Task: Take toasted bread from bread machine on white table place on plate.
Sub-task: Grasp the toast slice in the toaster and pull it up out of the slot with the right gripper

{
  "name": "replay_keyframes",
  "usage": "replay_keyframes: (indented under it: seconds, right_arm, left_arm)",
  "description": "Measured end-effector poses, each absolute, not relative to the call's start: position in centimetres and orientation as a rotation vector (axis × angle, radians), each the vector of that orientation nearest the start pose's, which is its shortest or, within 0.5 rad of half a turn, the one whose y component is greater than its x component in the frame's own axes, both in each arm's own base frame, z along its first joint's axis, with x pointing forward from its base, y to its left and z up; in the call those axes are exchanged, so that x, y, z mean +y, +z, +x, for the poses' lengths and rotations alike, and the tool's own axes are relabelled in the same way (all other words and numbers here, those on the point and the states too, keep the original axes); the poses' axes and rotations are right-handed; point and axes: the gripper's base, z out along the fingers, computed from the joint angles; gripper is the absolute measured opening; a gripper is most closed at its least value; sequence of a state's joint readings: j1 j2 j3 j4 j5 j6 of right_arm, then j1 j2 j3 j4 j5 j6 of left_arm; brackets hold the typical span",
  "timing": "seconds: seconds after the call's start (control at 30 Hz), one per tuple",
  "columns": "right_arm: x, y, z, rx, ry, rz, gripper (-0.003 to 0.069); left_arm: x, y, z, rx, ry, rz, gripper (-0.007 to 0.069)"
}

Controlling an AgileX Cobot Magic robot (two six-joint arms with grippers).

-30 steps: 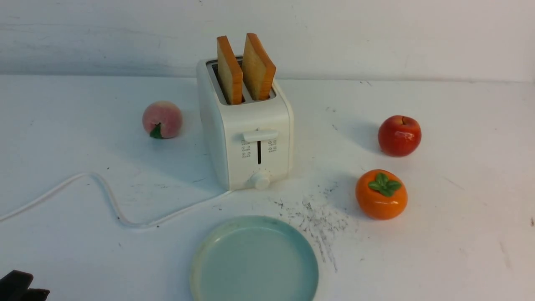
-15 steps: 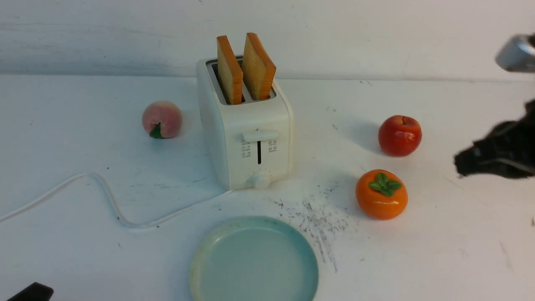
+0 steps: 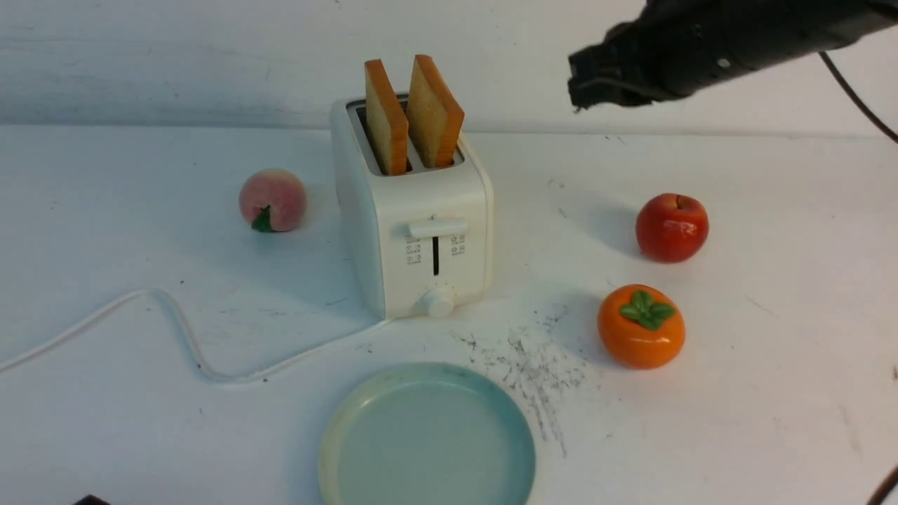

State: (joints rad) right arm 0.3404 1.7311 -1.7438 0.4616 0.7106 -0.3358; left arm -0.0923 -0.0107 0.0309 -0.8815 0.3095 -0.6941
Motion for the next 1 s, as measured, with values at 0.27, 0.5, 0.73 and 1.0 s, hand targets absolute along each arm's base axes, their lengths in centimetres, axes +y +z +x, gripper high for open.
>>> replay_keyframes:
  seconds: [0.27, 0.5, 0.73, 1.0]
  right_arm:
    - [21.2, 36.2, 41.5, 2.03, 0.624, -0.475, 0.0403]
    - [22.9, 32.9, 43.8, 1.978, 0.59, -0.419, 0.0516]
    - [23.2, 31.0, 45.0, 1.973, 0.57, -0.385, 0.0521]
    - [23.3, 29.8, 45.9, 1.95, 0.542, -0.357, 0.0433]
  left_arm:
    - [-2.8, 18.2, 5.0, 1.618, -1.35, -1.1, 0.0235]
    - [-2.8, 18.2, 5.0, 1.623, -1.347, -1.098, 0.0237]
    - [-2.8, 18.2, 5.0, 1.623, -1.346, -1.097, 0.0237]
    - [-2.8, 18.2, 5.0, 1.624, -1.345, -1.096, 0.0237]
